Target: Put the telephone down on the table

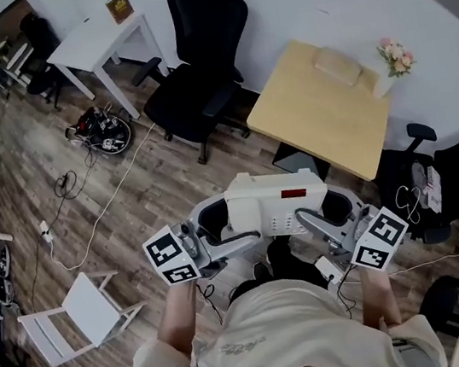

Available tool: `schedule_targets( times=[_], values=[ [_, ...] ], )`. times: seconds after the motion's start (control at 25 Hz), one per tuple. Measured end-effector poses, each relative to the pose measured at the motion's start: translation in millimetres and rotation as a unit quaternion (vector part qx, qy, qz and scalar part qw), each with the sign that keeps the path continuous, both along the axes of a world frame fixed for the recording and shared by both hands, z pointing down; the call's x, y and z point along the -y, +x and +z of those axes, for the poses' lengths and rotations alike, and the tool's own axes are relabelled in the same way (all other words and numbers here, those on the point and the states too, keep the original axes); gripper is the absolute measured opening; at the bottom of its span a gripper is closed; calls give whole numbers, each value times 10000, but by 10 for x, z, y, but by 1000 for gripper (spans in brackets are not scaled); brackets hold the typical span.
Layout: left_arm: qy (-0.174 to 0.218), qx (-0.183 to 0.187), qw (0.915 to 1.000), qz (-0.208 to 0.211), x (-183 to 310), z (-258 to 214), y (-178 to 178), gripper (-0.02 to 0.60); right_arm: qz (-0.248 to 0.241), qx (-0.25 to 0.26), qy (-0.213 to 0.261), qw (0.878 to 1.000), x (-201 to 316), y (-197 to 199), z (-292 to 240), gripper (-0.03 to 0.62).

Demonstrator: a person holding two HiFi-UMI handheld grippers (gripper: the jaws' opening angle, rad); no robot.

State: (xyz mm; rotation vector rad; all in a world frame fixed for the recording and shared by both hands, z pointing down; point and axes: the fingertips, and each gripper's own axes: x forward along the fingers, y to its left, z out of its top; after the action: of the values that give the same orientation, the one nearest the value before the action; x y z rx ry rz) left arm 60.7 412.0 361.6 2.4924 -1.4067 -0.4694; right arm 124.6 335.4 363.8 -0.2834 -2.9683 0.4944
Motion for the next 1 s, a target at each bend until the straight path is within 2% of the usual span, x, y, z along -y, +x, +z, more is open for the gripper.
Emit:
schedule_targets(
  times=[0.72,1.0],
  values=[
    [-67,324,9995,14,1630,-179,-680,379,94,374,-125,9992,1615,-671,-121,215],
    [-131,284,9994,-126,2071,-135,-881,380,1,425,-130,9990,2076,-893,-102,215]
  ],
)
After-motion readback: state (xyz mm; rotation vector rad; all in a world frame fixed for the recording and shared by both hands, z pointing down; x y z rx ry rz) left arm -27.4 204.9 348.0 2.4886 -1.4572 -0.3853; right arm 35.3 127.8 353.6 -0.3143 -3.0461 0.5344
